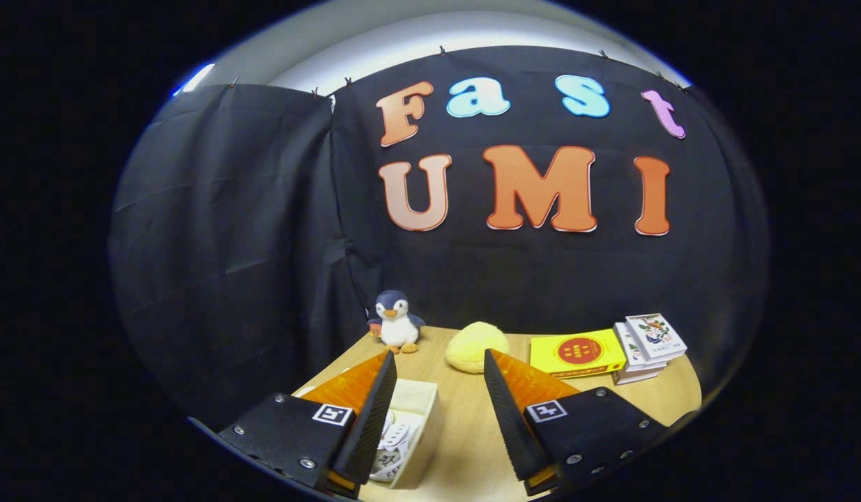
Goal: Open the storage box then place both shoes into the box .Put the left shoe in first, then the right shoe, with the right side of both shoes facing outward in a uniform manner.
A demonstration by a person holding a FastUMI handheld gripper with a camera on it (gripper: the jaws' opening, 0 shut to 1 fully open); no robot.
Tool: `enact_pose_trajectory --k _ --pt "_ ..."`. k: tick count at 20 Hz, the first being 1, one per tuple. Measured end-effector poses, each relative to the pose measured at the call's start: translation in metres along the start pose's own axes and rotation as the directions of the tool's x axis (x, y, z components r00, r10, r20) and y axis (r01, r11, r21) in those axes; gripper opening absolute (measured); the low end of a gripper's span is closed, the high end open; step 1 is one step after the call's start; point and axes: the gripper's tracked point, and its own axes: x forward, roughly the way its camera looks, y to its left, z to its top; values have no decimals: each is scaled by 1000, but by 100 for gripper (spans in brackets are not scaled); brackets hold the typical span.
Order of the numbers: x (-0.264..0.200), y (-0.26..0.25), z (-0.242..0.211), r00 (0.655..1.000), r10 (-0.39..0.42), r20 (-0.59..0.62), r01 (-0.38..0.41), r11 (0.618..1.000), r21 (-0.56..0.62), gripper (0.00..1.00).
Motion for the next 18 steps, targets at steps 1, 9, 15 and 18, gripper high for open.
enact_pose_trajectory --k 1,9,15,18 --pt "-7 -15 6 1000 -13 21 13 1000 -2 79" --pt "-49 -97 48 977 -93 191 102 994 -42 92" --pt "-66 -101 72 954 -88 288 109 992 -57 94" --pt "-69 -96 77 950 -89 301 110 992 -54 94"
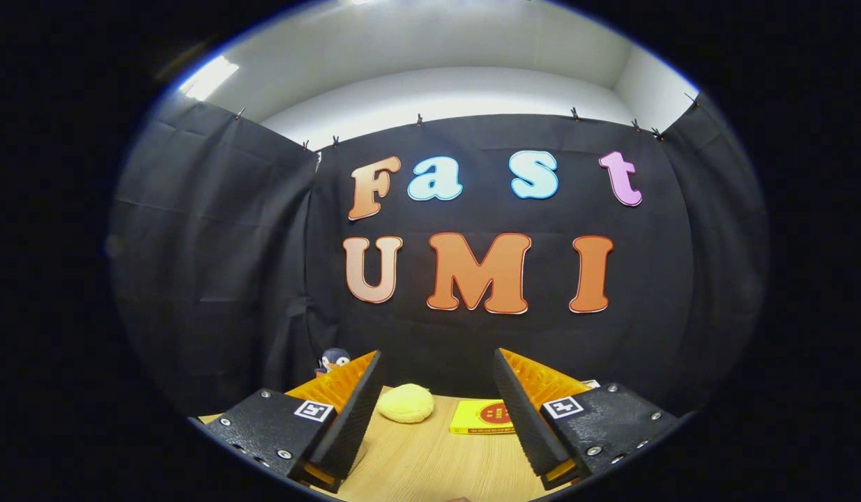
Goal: Open the storage box then place both shoes into the box .Put the left shoe in first, then the right shoe, with the right side of both shoes facing outward in a uniform manner.
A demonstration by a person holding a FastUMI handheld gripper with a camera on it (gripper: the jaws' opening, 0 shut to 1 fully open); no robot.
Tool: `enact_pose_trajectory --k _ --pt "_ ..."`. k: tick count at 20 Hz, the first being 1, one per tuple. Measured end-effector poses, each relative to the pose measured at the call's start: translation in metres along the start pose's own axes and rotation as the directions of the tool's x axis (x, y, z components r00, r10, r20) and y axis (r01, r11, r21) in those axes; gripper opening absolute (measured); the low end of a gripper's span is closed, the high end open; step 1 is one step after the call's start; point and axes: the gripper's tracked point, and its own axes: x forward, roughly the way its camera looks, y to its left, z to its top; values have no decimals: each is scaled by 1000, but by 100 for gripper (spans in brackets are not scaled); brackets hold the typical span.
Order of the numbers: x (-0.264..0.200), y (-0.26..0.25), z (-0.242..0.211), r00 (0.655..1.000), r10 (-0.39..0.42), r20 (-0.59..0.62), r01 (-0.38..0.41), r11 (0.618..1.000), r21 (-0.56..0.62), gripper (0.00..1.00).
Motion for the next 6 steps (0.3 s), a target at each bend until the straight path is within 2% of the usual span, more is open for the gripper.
enact_pose_trajectory --k 1,6 --pt "12 3 -16 1000 1 12 -1 1000 6 94" --pt "7 14 3 998 13 65 -13 1000 -7 94"
